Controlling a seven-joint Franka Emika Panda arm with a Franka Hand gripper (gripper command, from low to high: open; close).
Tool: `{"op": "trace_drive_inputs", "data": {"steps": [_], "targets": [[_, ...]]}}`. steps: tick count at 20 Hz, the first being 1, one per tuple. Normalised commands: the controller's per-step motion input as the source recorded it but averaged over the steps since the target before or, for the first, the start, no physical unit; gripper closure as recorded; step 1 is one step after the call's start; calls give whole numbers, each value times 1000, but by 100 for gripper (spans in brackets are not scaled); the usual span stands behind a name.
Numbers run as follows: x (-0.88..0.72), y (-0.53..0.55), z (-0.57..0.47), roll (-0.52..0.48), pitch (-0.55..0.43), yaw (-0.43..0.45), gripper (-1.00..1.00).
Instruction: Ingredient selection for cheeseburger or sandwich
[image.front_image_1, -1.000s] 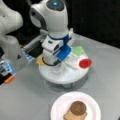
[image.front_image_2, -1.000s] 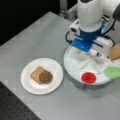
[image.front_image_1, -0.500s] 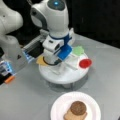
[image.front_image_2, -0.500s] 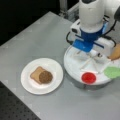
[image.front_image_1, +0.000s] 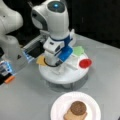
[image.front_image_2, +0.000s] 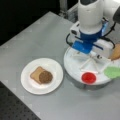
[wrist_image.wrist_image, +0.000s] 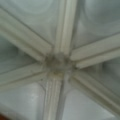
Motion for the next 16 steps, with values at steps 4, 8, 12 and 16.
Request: {"op": "trace_drive_inputs", "data": {"steps": [4,8,12,16], "targets": [[-170,168,-152,50,-179,-195,-100],[-193,160,-109,45,-167,-166,-100],[-194,139,-92,19,-171,-135,-100],[-209,127,-108,-5,-180,-116,-100]]}}
